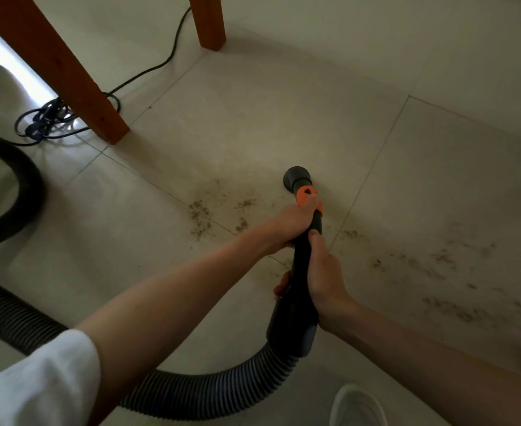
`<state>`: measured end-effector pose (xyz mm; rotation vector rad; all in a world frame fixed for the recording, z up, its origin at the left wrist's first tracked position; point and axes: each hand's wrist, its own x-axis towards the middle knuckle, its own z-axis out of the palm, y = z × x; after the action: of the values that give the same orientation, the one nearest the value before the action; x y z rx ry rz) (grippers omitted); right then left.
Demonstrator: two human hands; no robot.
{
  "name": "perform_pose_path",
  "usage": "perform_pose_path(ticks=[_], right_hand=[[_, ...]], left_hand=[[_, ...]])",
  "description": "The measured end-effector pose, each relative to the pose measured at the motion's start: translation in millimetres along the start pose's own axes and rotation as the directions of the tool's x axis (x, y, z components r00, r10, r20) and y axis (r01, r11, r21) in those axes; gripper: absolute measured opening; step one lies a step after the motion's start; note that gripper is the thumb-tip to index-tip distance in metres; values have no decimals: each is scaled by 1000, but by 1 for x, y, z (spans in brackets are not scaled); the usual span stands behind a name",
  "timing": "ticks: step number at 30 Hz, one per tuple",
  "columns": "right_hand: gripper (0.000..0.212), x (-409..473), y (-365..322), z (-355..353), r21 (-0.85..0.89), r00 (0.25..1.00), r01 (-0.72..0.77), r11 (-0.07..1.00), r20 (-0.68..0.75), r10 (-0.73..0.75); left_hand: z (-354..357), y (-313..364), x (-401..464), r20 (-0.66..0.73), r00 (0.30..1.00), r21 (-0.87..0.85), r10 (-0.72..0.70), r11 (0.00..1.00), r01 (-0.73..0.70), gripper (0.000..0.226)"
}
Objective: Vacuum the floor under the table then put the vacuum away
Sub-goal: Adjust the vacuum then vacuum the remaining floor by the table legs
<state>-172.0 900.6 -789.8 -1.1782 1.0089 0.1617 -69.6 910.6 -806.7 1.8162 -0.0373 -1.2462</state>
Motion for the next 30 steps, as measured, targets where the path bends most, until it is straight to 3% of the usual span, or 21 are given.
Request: perform_pose_path(ticks=[13,23,30], right_hand=[[51,9,-15,49,82,951,-146,986,288,116],[49,12,-20,72,155,920,-194,969,371,125],[51,4,-15,69,-6,901,-210,978,388,196]], left_hand=[[-65,-15,-6,-211,977,-90,-35,996,16,42],[-85,-15,-13,-286,958,-131,-15,991,-23,40],[-90,-35,-23,-263,960,-245,-97,969,30,42]])
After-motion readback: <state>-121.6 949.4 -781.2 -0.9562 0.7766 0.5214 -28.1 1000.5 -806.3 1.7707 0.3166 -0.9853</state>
